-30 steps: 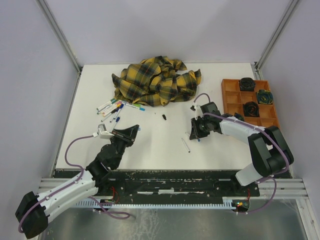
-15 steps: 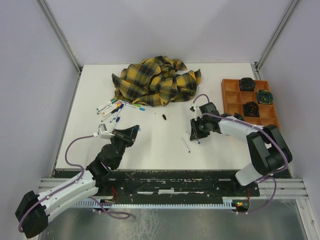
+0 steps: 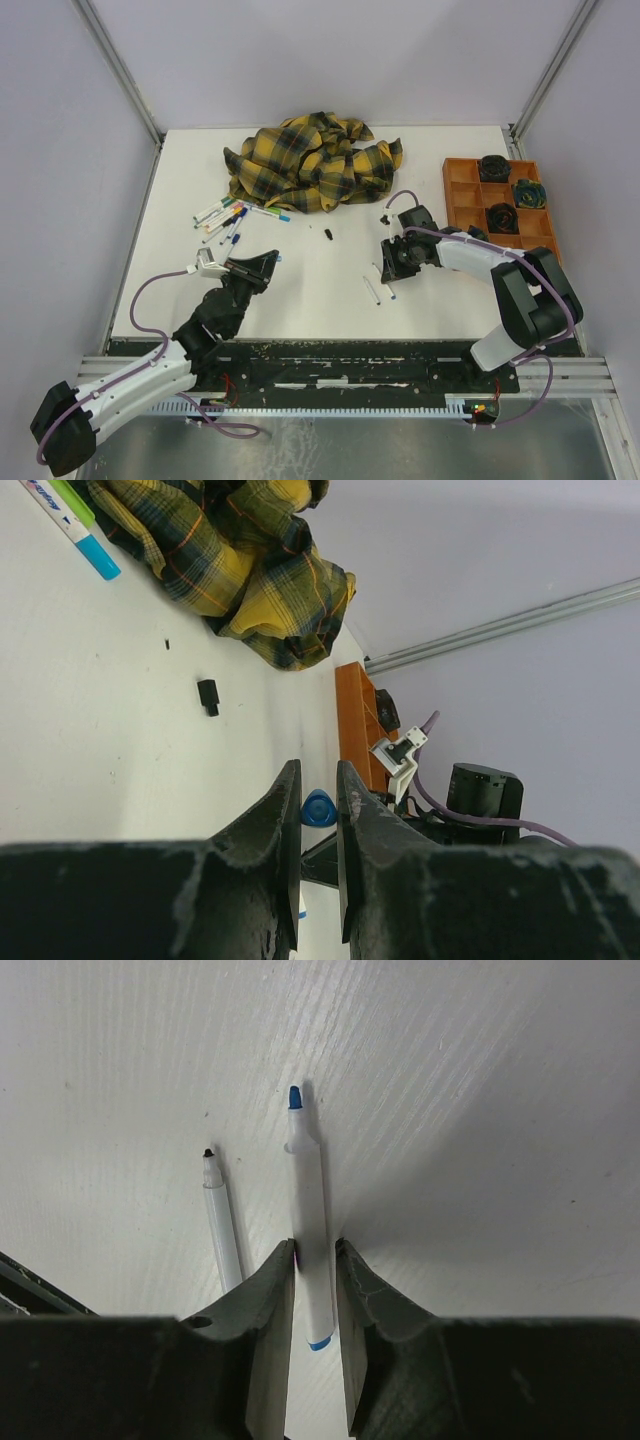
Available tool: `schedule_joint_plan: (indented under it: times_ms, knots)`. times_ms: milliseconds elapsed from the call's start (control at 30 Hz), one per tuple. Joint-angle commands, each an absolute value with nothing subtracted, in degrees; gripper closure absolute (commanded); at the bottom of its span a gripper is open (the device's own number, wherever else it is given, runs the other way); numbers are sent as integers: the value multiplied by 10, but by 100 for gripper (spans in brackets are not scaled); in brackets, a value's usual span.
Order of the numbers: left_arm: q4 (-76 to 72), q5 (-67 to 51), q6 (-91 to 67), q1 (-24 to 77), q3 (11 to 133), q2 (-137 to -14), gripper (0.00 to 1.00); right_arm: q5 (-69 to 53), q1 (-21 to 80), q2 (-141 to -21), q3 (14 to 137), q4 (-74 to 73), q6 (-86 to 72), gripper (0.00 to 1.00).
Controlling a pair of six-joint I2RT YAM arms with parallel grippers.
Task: Open the pen caps
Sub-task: Place the pen at the center of the board.
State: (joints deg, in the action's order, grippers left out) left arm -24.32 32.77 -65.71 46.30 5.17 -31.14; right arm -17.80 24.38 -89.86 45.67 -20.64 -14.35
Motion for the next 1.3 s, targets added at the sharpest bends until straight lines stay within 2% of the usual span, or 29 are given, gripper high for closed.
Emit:
schedule_joint_plan:
  times_ms: [0, 333, 1067, 1267]
  knots:
    - [-265, 332, -672, 461, 61, -316, 97, -176, 245, -900, 480, -206, -149, 69]
    - [-275, 315, -672, 461, 62, -331, 97, -182, 249, -905, 482, -206, -146, 69]
    - [-315, 284, -661, 461, 82, -396, 97, -191, 276, -917, 493, -218, -126, 75]
    - [-331, 258, -644, 460, 114, -456, 97, -191, 277, -902, 509, -232, -117, 71]
